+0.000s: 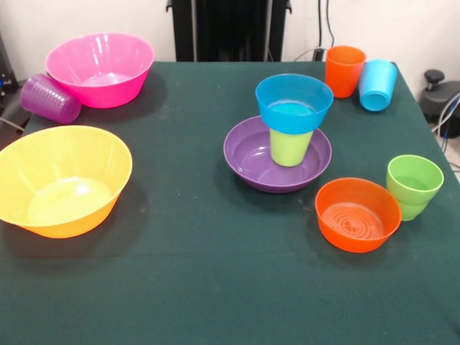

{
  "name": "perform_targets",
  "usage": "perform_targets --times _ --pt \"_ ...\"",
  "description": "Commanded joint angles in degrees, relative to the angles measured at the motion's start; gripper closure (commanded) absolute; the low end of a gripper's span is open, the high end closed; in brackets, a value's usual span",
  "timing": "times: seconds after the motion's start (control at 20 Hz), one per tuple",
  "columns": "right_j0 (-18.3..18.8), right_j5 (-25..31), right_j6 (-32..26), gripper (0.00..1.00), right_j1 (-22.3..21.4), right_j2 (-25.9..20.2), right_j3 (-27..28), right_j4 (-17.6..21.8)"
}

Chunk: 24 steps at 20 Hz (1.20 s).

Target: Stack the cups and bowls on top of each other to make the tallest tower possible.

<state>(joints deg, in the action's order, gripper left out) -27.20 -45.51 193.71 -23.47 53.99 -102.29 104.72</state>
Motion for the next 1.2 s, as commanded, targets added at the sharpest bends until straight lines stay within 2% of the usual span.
perform_targets --times 0.05,0.55,0.85,0.95,1.05,1.15,1.2 --pt "3.81 9.94 -18.52 1.0 2.04 -15.37 -5.81 -3.42" --pt "7.24 15.23 -24.65 1.0 0.62 -21.17 -8.26 -6.45" --pt "12.09 20.08 -33.7 1.0 -1.77 -25.22 -11.24 -10.47" --pt "14.93 22.24 -39.25 1.0 -3.0 -26.93 -12.52 -13.2" --pt "18.69 23.92 -47.19 1.0 -4.6 -28.71 -13.98 -17.24" --pt "22.91 23.08 -58.71 1.0 -5.51 -29.2 -15.21 -24.18" --pt "24.81 20.41 -66.58 1.0 -4.73 -28.05 -15.6 -29.79"
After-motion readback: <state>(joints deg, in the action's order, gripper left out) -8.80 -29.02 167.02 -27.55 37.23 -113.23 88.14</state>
